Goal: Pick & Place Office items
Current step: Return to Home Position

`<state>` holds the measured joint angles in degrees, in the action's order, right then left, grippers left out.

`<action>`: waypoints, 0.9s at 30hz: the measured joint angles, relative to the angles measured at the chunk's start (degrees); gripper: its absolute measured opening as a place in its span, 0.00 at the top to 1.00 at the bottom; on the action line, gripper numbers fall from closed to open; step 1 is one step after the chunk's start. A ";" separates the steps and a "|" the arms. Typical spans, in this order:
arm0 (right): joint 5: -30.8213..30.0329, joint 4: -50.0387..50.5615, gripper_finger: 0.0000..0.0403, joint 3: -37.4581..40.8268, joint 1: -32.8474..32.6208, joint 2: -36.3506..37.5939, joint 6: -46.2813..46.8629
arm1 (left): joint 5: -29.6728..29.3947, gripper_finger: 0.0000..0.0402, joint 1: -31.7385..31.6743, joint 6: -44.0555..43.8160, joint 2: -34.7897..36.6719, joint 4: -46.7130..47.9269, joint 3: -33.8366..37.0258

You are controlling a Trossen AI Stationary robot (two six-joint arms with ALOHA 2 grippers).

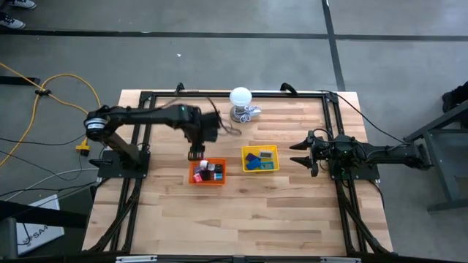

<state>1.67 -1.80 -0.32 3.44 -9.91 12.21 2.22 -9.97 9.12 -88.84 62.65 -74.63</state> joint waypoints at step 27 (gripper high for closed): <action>0.00 0.00 0.45 -0.01 -0.01 0.00 0.01 | 2.97 0.58 -10.81 4.47 0.92 -0.34 0.05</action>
<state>1.67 -1.80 -0.34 3.43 -9.91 12.22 5.18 -20.78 13.59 -87.92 62.31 -74.58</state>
